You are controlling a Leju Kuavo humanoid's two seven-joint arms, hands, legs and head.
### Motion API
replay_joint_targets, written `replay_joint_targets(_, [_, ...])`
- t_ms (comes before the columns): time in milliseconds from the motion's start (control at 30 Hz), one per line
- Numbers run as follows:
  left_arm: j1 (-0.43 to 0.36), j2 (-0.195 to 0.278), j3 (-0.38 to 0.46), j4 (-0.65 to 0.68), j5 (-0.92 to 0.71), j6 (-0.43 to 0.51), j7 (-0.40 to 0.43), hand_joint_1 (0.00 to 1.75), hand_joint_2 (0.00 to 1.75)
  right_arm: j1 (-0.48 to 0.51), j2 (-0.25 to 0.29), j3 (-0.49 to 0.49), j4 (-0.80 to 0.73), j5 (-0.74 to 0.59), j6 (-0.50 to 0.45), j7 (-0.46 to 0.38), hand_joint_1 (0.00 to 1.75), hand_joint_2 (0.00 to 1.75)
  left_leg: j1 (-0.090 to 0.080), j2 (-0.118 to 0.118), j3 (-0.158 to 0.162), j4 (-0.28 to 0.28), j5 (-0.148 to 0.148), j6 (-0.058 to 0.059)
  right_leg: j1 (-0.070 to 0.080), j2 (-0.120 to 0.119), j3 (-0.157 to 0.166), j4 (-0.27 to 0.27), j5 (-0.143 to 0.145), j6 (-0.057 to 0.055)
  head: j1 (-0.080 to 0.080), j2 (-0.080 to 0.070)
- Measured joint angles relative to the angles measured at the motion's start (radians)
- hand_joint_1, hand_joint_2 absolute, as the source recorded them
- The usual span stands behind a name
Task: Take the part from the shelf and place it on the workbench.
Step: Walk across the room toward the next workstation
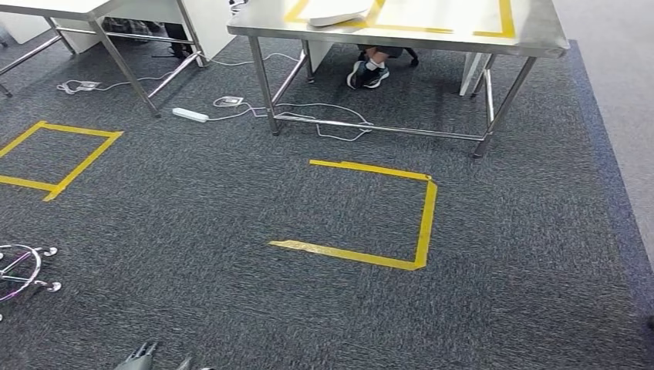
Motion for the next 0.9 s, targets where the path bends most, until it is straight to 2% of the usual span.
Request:
replay_joint_targets(33, [0.001, -0.001, 0.0, 0.0, 0.001, 0.0, -0.001, 0.0, 0.0, 0.0, 0.0, 0.001, 0.0, -0.001, 0.0, 0.001, 0.0, 0.0, 0.002, 0.0, 0.001, -0.008, 0.005, -0.007, 0.002, -0.001, -0.001, -0.006, 0.003, -0.007, 0.001, 0.0])
replay_joint_targets(67, [0.001, -0.002, 0.0, 0.0, 0.001, 0.0, -0.002, 0.0, 0.0, 0.0, -0.001, 0.002, 0.0, -0.002, 0.0, 0.001, 0.0, 0.0, 0.003, -0.001, 0.002, -0.017, 0.009, -0.013, 0.004, -0.001, -0.002, -0.012, 0.006, -0.025, 0.004, 0.0])
replay_joint_targets(133, [0.0, -0.006, 0.0, 0.001, 0.001, 0.0, -0.003, 0.0, 0.0, 0.0, -0.002, 0.003, 0.0, -0.003, 0.0, 0.002, 0.0, 0.0, 0.003, -0.002, 0.005, -0.026, 0.013, -0.021, 0.008, -0.001, -0.003, -0.021, 0.007, -0.069, 0.008, 0.0])
replay_joint_targets(167, [0.0, -0.008, 0.0, 0.001, 0.001, 0.0, -0.003, 0.0, 0.0, 0.0, -0.002, 0.004, 0.0, -0.004, 0.0, 0.002, 0.0, 0.0, 0.001, -0.002, 0.005, -0.025, 0.012, -0.017, 0.008, 0.0, -0.003, -0.022, 0.007, -0.08, 0.009, 0.0])
replay_joint_targets(200, [0.0, -0.009, 0.0, 0.002, 0.003, 0.0, -0.005, 0.0, 0.0, 0.0, -0.002, 0.005, 0.0, -0.004, -0.001, 0.002, 0.0, 0.0, 0.0, -0.002, 0.005, -0.025, 0.012, -0.014, 0.007, 0.0, -0.002, -0.023, 0.007, -0.08, 0.01, 0.0])
replay_joint_targets(267, [-0.001, -0.011, -0.001, 0.005, 0.01, 0.0, -0.009, 0.0, 0.0, 0.0, -0.002, 0.008, 0.0, -0.004, -0.002, 0.002, 0.0, 0.0, -0.004, -0.002, 0.005, -0.025, 0.013, -0.008, 0.003, 0.0, -0.002, -0.026, 0.015, -0.067, 0.011, 0.0])
replay_joint_targets(400, [-0.004, -0.016, -0.002, 0.018, 0.031, 0.0, -0.021, 0.0, 0.0, 0.0, -0.003, 0.023, 0.0, -0.002, -0.012, 0.002, 0.0, 0.0, -0.011, -0.002, 0.002, -0.023, 0.017, -0.001, -0.006, 0.001, -0.002, -0.033, 0.026, -0.021, 0.01, 0.0])
replay_joint_targets(500, [-0.005, -0.019, -0.005, 0.026, 0.043, 0.0, -0.025, 0.0, 0.0, 0.0, -0.003, 0.034, 0.0, -0.002, -0.02, 0.002, 0.0, 0.0, -0.015, -0.002, 0.0, -0.02, 0.017, 0.004, -0.011, 0.0, 0.001, -0.037, 0.03, 0.002, 0.01, 0.0])
replay_joint_targets(600, [-0.008, -0.019, -0.008, 0.033, 0.051, 0.0, -0.025, 0.0, 0.0, -0.001, -0.003, 0.047, 0.0, -0.004, -0.03, 0.002, 0.0, 0.0, -0.015, -0.003, 0.005, -0.041, 0.033, 0.028, -0.015, -0.002, 0.013, -0.053, 0.037, 0.028, 0.008, 0.0])
replay_joint_targets(633, [-0.009, -0.019, -0.01, 0.035, 0.057, 0.0, -0.025, 0.0, 0.0, -0.001, -0.004, 0.052, 0.0, -0.006, -0.036, 0.002, 0.0, 0.0, -0.012, -0.004, 0.009, -0.055, 0.043, 0.034, -0.013, -0.003, 0.006, -0.041, 0.024, 0.03, 0.008, 0.0])
replay_joint_targets(667, [-0.011, -0.02, -0.012, 0.037, 0.064, 0.0, -0.025, 0.0, 0.0, -0.001, -0.004, 0.057, -0.001, -0.008, -0.042, 0.002, 0.0, 0.0, -0.008, -0.007, 0.011, -0.066, 0.051, 0.038, -0.012, -0.002, -0.011, -0.006, -0.003, 0.029, 0.008, 0.0])
replay_joint_targets(733, [-0.012, -0.021, -0.021, 0.042, 0.075, 0.0, -0.025, 0.0, 0.0, -0.002, -0.004, 0.068, -0.001, -0.014, -0.05, 0.002, 0.0, 0.0, -0.007, -0.012, 0.006, -0.071, 0.056, 0.039, -0.012, -0.001, -0.071, 0.128, -0.078, 0.024, 0.009, 0.0])
replay_joint_targets(767, [-0.012, -0.021, -0.026, 0.045, 0.08, 0.0, -0.025, 0.0, 0.0, -0.001, -0.004, 0.073, -0.001, -0.017, -0.053, 0.002, 0.0, 0.0, -0.008, -0.017, 0.003, -0.07, 0.057, 0.038, -0.012, -0.001, -0.1, 0.195, -0.105, 0.024, 0.009, 0.0])
replay_joint_targets(800, [-0.012, -0.022, -0.032, 0.048, 0.085, 0.0, -0.025, 0.0, 0.0, -0.001, -0.004, 0.078, -0.001, -0.021, -0.056, 0.002, 0.0, 0.0, -0.008, -0.022, 0.0, -0.069, 0.059, 0.035, -0.013, -0.001, -0.115, 0.233, -0.114, 0.024, 0.008, 0.0])
replay_joint_targets(833, [-0.012, -0.023, -0.036, 0.052, 0.09, 0.0, -0.025, 0.0, 0.0, -0.001, -0.004, 0.081, -0.001, -0.026, -0.057, 0.002, 0.0, 0.0, -0.007, -0.03, -0.002, -0.067, 0.06, 0.031, -0.014, -0.001, -0.11, 0.23, -0.103, 0.024, 0.008, 0.0])
replay_joint_targets(867, [-0.012, -0.024, -0.039, 0.055, 0.093, 0.0, -0.025, 0.0, 0.0, -0.001, -0.004, 0.085, -0.001, -0.029, -0.059, 0.002, 0.0, 0.0, -0.005, -0.039, -0.004, -0.064, 0.06, 0.025, -0.016, 0.003, -0.081, 0.18, -0.074, 0.025, 0.008, 0.0])
replay_joint_targets(900, [-0.014, -0.025, -0.042, 0.057, 0.096, 0.0, -0.025, 0.0, 0.0, -0.001, -0.004, 0.089, -0.001, -0.031, -0.059, 0.002, 0.0, 0.0, -0.003, -0.049, -0.006, -0.058, 0.059, 0.019, -0.02, 0.016, -0.039, 0.106, -0.042, 0.025, 0.009, 0.0])
